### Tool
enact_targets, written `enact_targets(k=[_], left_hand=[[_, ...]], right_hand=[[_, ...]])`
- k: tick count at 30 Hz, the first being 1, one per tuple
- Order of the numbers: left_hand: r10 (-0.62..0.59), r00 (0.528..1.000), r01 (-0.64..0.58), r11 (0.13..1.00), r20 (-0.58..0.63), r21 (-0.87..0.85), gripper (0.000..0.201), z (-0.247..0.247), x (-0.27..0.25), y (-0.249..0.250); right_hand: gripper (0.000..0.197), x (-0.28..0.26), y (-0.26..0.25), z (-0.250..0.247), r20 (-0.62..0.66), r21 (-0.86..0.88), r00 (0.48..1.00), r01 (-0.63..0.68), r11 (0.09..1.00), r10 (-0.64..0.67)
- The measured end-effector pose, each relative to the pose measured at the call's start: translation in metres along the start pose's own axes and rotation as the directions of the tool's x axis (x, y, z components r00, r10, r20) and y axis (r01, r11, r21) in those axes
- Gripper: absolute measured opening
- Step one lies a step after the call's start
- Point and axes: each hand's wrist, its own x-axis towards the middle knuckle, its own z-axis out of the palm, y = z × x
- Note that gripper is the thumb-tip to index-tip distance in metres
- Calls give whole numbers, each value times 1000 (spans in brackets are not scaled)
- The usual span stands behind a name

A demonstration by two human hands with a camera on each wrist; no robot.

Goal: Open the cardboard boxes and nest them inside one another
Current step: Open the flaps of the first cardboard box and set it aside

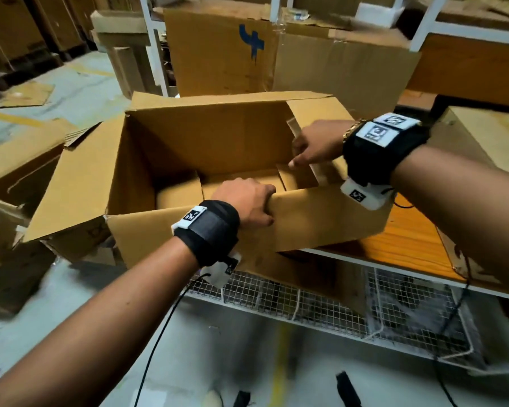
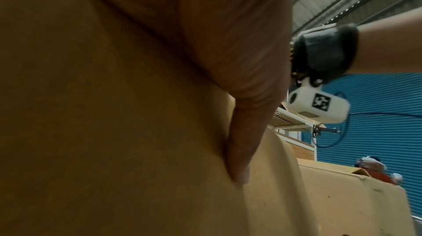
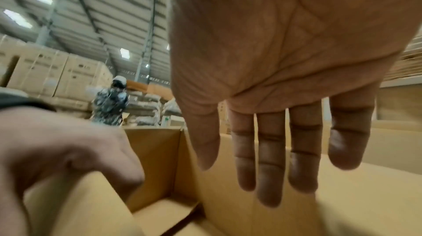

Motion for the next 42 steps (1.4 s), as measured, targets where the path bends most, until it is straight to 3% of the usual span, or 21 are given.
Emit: enact_targets(k=[4,7,9,14,18,24,27,29,31,33,34,35,37,42], left_hand=[[19,1000,-19,1000,-23,-11,51,9,1,-5],[27,998,-27,1000,-55,4,54,8,4,-7],[42,997,-42,999,-61,10,54,5,9,-7],[38,999,-38,999,-30,2,59,-2,18,-7],[36,999,-36,999,-12,-1,63,-3,19,-7],[43,999,-42,998,-22,39,63,-2,14,-9],[22,999,-20,998,-29,63,62,0,12,-11],[3,999,0,997,-40,78,64,-1,13,-9],[-19,999,23,996,-49,87,67,-2,16,-7],[-35,998,41,995,-60,93,65,-2,18,-8],[-40,997,46,994,-60,100,64,-2,19,-7],[-41,998,47,993,-56,109,63,-3,20,-8],[-28,998,35,991,-53,129,65,-5,22,-10],[-76,996,82,987,-46,135,69,-8,25,-22]], right_hand=[[51,40,-34,24,229,-356,971,25,934,61],[40,51,-31,24,291,-479,947,19,878,138],[31,50,-18,16,253,-509,954,-9,860,160],[58,26,24,-18,20,-567,980,-153,810,199],[57,-5,80,-21,-148,-509,954,-299,807,260],[53,-36,146,-5,-284,-335,866,-491,804,411],[69,-39,166,18,-182,-151,840,-538,830,511],[98,-44,166,38,-12,153,859,-504,850,512],[110,-51,158,60,81,462,889,-434,773,451],[102,-56,141,83,174,702,886,-417,577,430],[110,-56,135,96,172,774,889,-388,500,424],[120,-55,129,107,130,805,896,-345,482,425],[123,-55,124,120,-6,780,894,-276,562,448],[97,-63,118,124,-52,644,904,-294,706,424]])
